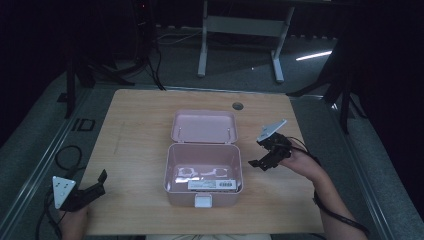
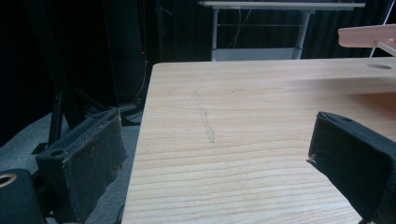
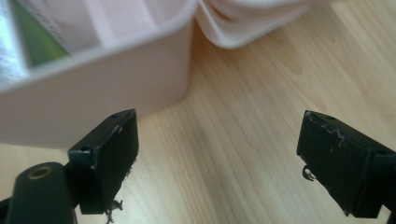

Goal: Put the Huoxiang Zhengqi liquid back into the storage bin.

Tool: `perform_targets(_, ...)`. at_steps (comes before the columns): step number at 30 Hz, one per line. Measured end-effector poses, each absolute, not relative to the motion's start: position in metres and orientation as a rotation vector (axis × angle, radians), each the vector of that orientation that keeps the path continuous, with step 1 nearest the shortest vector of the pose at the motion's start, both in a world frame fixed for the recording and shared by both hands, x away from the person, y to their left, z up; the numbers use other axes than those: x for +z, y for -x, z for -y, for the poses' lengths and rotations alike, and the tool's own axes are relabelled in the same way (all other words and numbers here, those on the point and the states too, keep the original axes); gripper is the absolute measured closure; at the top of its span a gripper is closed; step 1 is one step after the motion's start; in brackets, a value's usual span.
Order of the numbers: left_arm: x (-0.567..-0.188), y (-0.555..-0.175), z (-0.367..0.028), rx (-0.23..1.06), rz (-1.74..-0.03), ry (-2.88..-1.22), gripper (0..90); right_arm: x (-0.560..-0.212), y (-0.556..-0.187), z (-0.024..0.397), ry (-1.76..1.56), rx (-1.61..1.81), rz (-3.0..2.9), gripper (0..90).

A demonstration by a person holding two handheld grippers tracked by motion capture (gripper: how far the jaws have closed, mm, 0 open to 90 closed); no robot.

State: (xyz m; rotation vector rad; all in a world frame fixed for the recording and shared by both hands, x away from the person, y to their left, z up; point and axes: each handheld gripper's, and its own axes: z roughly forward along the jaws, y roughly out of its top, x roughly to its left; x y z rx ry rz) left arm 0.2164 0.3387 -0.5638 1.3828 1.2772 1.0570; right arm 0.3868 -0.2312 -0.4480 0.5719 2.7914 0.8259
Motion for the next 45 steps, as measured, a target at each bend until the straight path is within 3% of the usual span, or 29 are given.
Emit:
perform_targets(17,-0.564,-0.216,-0.339,1.058,-1.277,-1.382,4.0,-0.526,-0.385,0.255,-0.798,0.985,-2.475,11.3)
perform_targets(45,-0.564,-0.216,-0.339,1.057,-1.277,-1.385,4.0,-0.54,-0.373,0.33,-1.203,1.046,-2.13,11.3)
